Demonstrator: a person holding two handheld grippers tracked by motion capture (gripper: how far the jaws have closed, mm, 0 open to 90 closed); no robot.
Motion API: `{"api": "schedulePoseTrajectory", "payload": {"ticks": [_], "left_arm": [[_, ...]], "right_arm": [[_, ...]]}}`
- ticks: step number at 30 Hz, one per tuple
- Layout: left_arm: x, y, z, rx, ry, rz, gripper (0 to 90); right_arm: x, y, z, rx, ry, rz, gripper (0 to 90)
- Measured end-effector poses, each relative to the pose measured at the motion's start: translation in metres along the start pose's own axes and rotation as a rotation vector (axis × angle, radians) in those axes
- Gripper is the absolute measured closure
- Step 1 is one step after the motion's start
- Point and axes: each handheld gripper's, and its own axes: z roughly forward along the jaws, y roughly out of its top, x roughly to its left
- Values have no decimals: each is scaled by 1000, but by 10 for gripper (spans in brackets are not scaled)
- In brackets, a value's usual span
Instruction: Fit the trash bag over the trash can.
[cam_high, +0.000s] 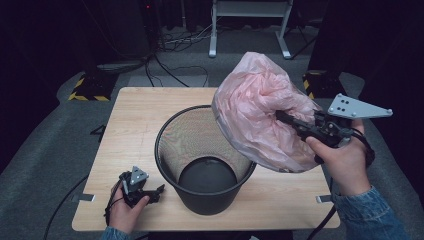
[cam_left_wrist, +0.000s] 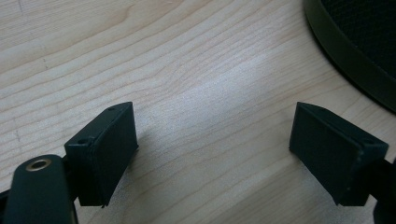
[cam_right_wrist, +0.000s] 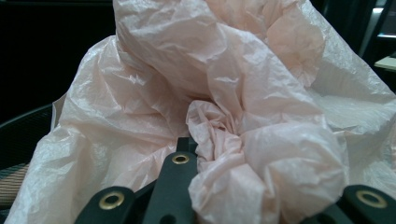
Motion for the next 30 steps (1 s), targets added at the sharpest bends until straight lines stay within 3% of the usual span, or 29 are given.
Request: {"api": "schedulePoseTrajectory", "payload": {"ticks": [30], "left_arm": [[4, -7, -8, -9, 26, -8, 196]], "right_arm": [[68, 31, 69, 97, 188, -18, 791]]}}
